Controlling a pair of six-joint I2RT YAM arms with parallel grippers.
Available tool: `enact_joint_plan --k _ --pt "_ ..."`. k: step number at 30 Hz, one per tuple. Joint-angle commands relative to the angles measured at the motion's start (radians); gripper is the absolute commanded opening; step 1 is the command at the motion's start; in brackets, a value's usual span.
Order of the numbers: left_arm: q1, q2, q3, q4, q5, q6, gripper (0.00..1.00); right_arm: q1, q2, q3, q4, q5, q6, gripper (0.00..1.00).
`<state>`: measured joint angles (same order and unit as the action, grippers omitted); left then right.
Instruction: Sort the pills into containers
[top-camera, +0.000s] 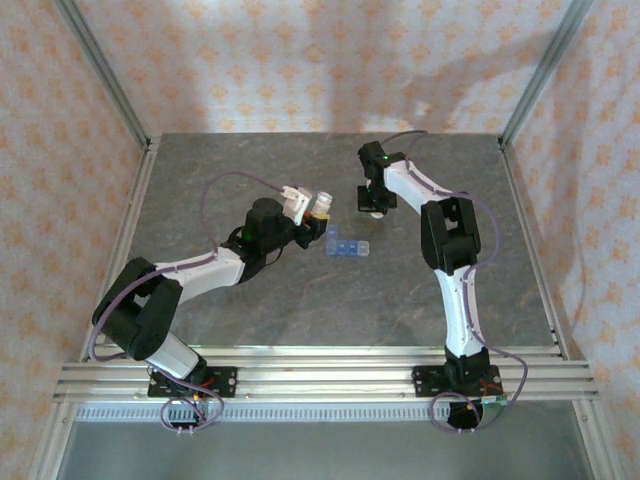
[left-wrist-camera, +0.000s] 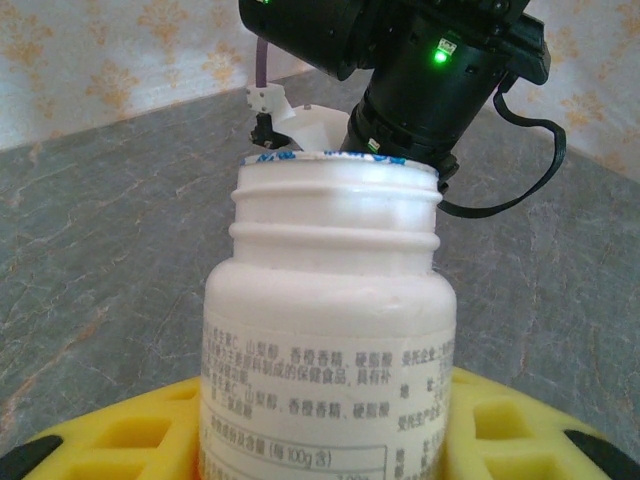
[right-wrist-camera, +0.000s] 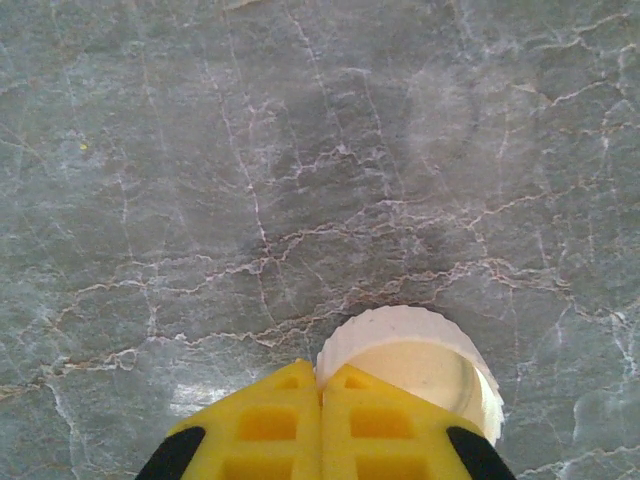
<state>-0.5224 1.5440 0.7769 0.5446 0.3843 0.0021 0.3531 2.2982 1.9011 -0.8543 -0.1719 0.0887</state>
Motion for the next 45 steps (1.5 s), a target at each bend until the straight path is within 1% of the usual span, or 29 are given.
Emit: enact_joint_plan --k 1,3,6,9,12,14,17,20,22,25,31,33,38,45 --pt "0.01 -0.032 -0.01 0.048 0.011 -0.012 0.0 0.006 -0.012 -0.008 -0.005 -0.023 0.017 0.0" --pt "0.009 -0.04 -0.013 0.041 0.01 -0.013 0.0 0.004 -0.066 -0.056 0.046 -0.077 0.051 0.0" --pt "0.01 -0.05 -0.012 0.032 0.013 -0.009 0.0 -0.002 -0.162 -0.141 0.157 -0.193 0.124 0.0" --pt "0.009 -0.056 -0.011 0.02 0.015 -0.003 0.0 -0.016 -0.242 -0.237 0.315 -0.323 0.218 0.0" --pt "0.01 -0.065 -0.014 0.018 0.02 -0.012 0.0 -0.042 -0.292 -0.348 0.522 -0.468 0.348 0.0" --pt "0.01 -0.074 -0.013 0.008 0.023 -0.015 0.0 -0.064 -0.316 -0.439 0.702 -0.549 0.455 0.0" --pt "0.01 -0.083 0.003 -0.025 0.026 -0.003 0.0 -0.098 -0.323 -0.552 0.956 -0.639 0.598 0.0" --pt "0.01 -0.085 0.015 -0.041 0.029 -0.002 0.0 -0.124 -0.308 -0.639 1.182 -0.706 0.718 0.0" --pt "0.008 -0.087 0.022 -0.047 0.029 -0.005 0.0 -0.135 -0.299 -0.69 1.321 -0.727 0.794 0.0" --pt "0.007 -0.085 0.035 -0.062 0.028 -0.004 0.0 -0.149 -0.265 -0.74 1.5 -0.746 0.897 0.0" --pt "0.002 -0.075 0.053 -0.087 0.032 0.002 0.0 -0.175 -0.138 -0.791 1.854 -0.752 1.126 0.0" --pt "0.0 -0.079 0.055 -0.092 0.027 0.007 0.0 -0.175 -0.11 -0.789 1.9 -0.749 1.157 0.0" --pt "-0.002 -0.078 0.056 -0.098 0.024 0.013 0.0 -0.175 -0.089 -0.789 1.869 -0.731 1.141 0.0" --pt "-0.004 -0.065 0.061 -0.095 0.022 0.012 0.0 -0.175 -0.058 -0.798 1.876 -0.717 1.15 0.0"
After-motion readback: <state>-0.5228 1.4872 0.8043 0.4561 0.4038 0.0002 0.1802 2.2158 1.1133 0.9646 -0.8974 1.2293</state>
